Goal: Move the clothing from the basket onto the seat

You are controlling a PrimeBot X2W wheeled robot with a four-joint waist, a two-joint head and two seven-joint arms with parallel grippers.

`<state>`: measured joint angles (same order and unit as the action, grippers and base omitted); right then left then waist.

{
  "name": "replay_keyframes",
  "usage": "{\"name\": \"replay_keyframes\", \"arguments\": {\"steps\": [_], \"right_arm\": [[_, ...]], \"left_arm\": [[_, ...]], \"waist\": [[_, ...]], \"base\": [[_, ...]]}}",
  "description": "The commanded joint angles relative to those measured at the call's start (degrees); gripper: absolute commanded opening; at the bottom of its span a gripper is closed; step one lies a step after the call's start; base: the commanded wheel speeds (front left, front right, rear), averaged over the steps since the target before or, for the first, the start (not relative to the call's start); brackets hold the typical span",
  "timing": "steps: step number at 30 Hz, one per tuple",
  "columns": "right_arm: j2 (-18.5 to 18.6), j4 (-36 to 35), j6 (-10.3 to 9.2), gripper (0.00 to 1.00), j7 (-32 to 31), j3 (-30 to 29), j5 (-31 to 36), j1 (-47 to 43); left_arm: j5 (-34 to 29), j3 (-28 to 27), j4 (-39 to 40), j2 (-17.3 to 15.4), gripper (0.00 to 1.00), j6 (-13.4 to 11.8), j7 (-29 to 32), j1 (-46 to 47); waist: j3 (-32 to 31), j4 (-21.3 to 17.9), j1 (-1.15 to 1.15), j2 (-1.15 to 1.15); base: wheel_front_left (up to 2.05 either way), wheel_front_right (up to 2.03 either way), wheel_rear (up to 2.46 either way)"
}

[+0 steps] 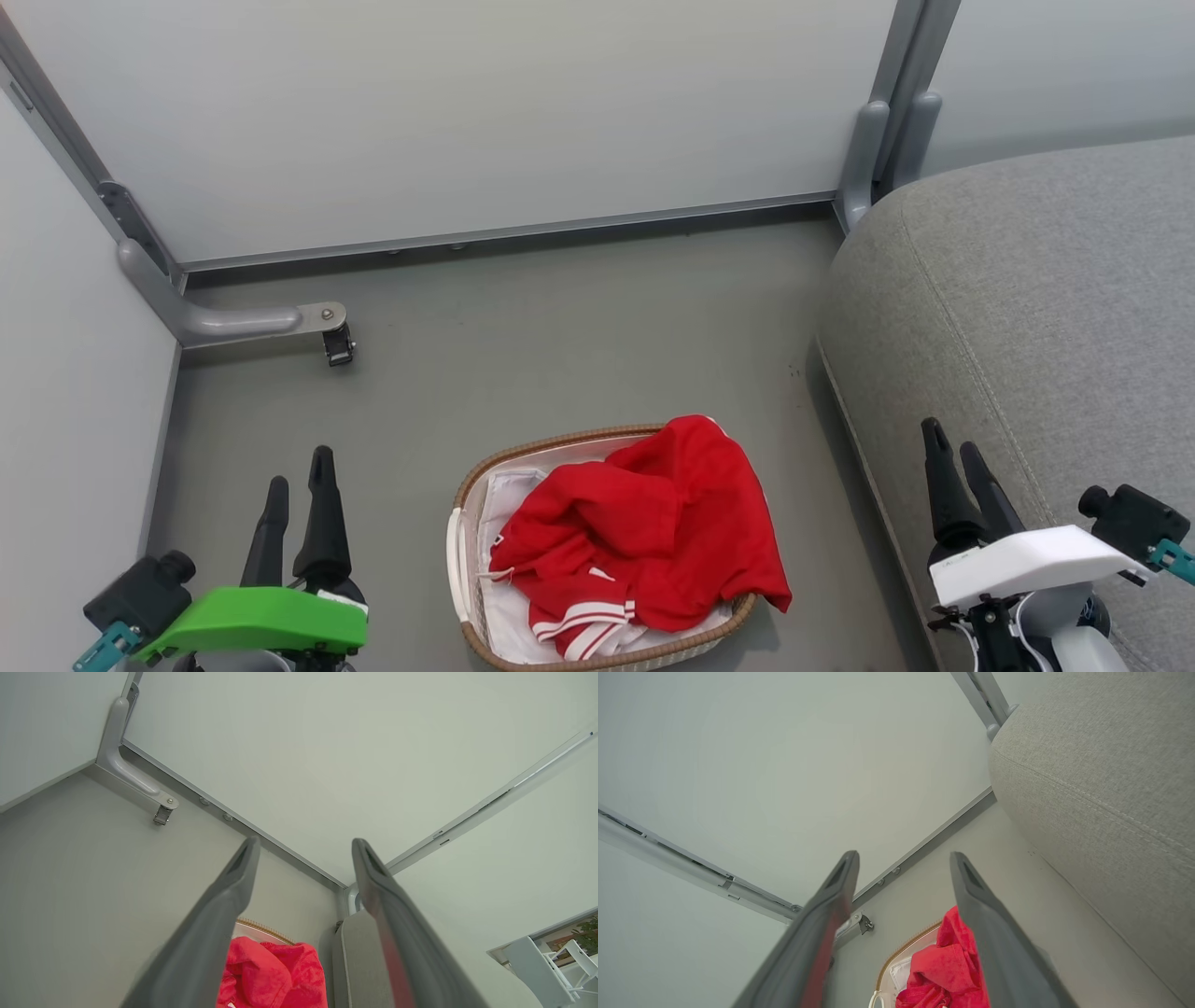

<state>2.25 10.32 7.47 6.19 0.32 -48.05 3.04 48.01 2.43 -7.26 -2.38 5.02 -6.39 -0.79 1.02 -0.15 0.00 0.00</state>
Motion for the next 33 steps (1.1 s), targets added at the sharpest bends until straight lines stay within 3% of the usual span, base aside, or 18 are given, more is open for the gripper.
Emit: {"name": "replay_keyframes", "arguments": {"steps": [1, 33], "right_arm": [[0.41, -0.66, 0.02, 1.0, 0.73, 0.21, 2.13, 0.13], [0.62, 0.3, 0.03, 1.0, 5.28, 2.7, 21.62, -0.31]], "left_arm": [[-2.03, 0.35, 0.9, -0.42, 1.0, -0.12, -0.55, -0.45], [-18.67, 2.24, 0.19, -0.59, 1.0, -1.74, -5.09, -2.71]], "waist": [[0.05, 0.02, 0.0, 0.0], [0.41, 0.12, 0.0, 0.0]], "base": [[0.0, 0.0, 0.0], [0.0, 0.0, 0.0]]}}
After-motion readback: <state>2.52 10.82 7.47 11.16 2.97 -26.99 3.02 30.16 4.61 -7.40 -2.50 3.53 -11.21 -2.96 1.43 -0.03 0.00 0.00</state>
